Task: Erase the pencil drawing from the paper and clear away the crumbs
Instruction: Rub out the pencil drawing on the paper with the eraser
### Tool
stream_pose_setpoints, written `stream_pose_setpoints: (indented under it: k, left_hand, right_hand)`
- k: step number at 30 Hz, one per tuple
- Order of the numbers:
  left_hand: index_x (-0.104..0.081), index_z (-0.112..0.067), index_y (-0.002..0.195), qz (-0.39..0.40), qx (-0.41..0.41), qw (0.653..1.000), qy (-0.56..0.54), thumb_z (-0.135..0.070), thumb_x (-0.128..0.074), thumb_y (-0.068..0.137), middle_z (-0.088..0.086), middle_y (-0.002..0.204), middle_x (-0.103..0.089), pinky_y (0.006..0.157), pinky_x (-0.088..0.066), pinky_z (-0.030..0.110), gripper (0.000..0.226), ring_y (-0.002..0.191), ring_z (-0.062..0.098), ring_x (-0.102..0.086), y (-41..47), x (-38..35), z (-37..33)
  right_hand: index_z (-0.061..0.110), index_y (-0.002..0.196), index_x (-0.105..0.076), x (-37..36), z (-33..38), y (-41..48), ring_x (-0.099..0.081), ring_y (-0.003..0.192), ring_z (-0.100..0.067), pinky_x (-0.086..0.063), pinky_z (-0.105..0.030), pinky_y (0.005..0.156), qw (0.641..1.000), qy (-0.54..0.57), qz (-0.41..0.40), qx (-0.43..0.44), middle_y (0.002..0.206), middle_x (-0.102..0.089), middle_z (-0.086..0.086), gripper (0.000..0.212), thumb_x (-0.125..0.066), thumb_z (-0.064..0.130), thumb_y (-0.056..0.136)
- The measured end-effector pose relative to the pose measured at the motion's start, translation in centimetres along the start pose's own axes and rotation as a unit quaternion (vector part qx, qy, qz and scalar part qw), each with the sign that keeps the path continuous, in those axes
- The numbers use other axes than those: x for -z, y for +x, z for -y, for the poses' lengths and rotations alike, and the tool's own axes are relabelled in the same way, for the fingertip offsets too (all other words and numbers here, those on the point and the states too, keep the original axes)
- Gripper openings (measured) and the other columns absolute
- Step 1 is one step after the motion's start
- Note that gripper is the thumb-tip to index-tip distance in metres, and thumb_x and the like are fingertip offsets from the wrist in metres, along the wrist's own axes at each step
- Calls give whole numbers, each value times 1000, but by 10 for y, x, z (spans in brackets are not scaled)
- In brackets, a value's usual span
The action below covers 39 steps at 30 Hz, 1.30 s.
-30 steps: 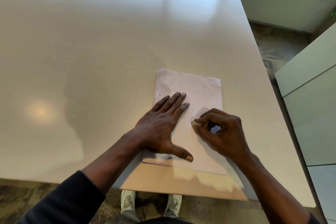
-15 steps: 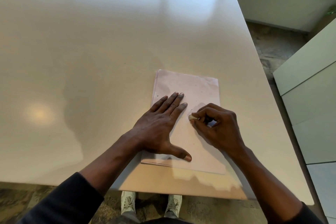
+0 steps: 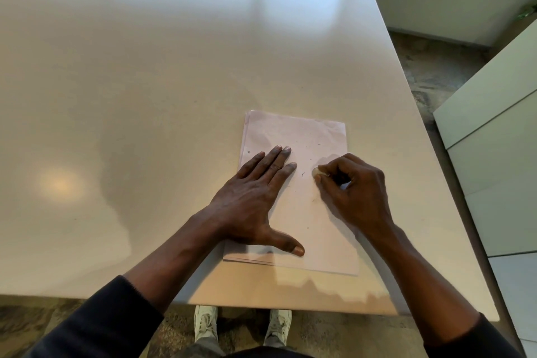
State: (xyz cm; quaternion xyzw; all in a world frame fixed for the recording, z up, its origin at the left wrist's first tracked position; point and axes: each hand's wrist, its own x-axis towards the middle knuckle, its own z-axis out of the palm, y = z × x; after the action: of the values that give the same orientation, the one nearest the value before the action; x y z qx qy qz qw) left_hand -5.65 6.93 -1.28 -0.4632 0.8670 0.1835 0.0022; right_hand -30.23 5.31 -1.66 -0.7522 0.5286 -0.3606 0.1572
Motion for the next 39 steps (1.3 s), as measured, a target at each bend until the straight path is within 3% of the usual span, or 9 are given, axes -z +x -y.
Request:
stream_pose_setpoints:
  k: [3, 5, 16, 27, 33, 39]
  left_hand:
    - [14, -21, 170, -3, 1, 1000, -3, -108, -51, 62, -4, 171, 38, 134, 5, 45, 153, 155, 11, 40, 0, 0, -1]
    - [14, -21, 170, -4, 3, 1000, 0, -108, -51, 62, -4, 171, 38, 134, 6, 44, 153, 155, 11, 40, 0, 1, -2]
    - [21, -11, 166, 24, 29, 999, 22, -106, -49, 65, 7, 166, 45, 129, 22, 40, 156, 150, 18, 48, 16, 7, -27]
    - [24, -13, 165, 17, 26, 1000, 1, -106, -52, 64, 2, 165, 48, 128, 23, 38, 157, 148, 14, 50, 22, 1, -29]
    - [23, -14, 166, 11, 28, 1000, -5, -106, -53, 63, 1, 166, 47, 127, 24, 37, 158, 149, 13, 49, 21, 0, -29]
    - [23, -13, 166, 12, 28, 1000, -2, -107, -52, 62, 2, 166, 47, 129, 21, 39, 159, 149, 14, 49, 22, -2, -28]
  right_hand:
    - [13, 91, -81, 2, -8, 5, -70, 74, -8, -60, -34, 68, 999, -8, -25, -34, 87, -74, 6, 7, -86, 18, 91]
    - [13, 90, -80, 1, -8, 5, -69, 73, -9, -60, -37, 67, 999, -7, -24, -31, 86, -74, 6, 7, -86, 17, 90]
    - [12, 93, -79, 2, -8, 5, -70, 74, -11, -60, -34, 68, 1000, 7, -9, -18, 88, -74, 6, 10, -87, 16, 89]
    - [14, 90, -79, -1, 2, -5, -69, 69, -14, -58, -36, 63, 999, 30, 27, 5, 83, -74, 4, 12, -90, 16, 86]
    - [15, 91, -81, 0, -4, 6, -70, 71, -9, -59, -33, 68, 998, 8, -40, -41, 85, -75, 7, 10, -89, 19, 87]
    - [14, 92, -82, 2, -1, -2, -69, 70, -10, -59, -30, 66, 1000, 21, 9, -17, 86, -75, 7, 11, -90, 17, 87]
